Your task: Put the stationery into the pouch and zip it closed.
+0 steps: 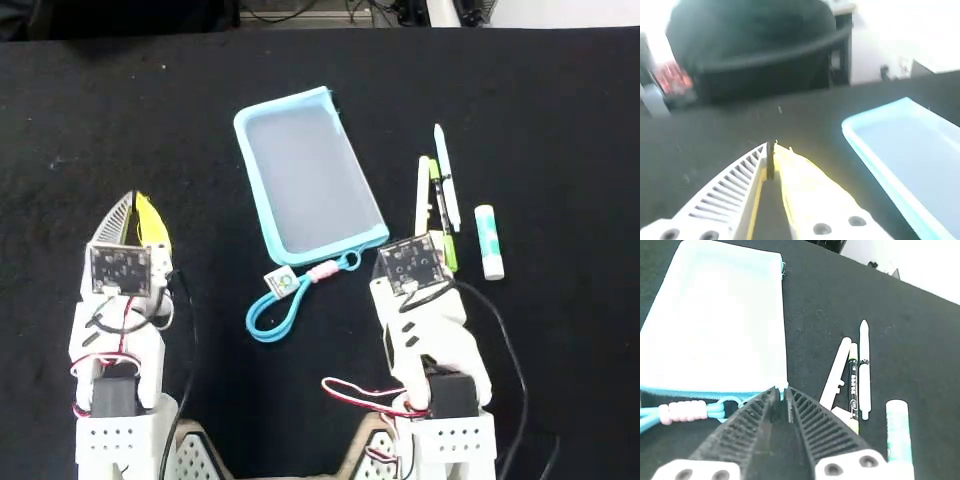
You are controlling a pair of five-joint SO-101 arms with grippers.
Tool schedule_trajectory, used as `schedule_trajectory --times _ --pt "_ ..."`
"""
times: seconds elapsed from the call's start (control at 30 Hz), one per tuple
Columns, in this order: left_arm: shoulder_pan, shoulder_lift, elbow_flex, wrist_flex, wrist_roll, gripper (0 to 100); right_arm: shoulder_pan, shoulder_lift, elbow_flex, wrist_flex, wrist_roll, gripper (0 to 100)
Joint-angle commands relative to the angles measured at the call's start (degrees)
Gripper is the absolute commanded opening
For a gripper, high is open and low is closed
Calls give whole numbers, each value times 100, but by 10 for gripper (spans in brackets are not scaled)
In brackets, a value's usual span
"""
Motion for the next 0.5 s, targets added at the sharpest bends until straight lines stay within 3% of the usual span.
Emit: schedule_trajectory --times 0.0,0.27,0.47 --pt "127 -53 145 756 818 30 26 -558 -57 -132 -193 15" --pt "127 -53 145 1204 563 30 -18 -558 -1824 923 -167 15" --pt "127 -53 145 1231 536 30 -527 -426 -3644 1662 -167 15"
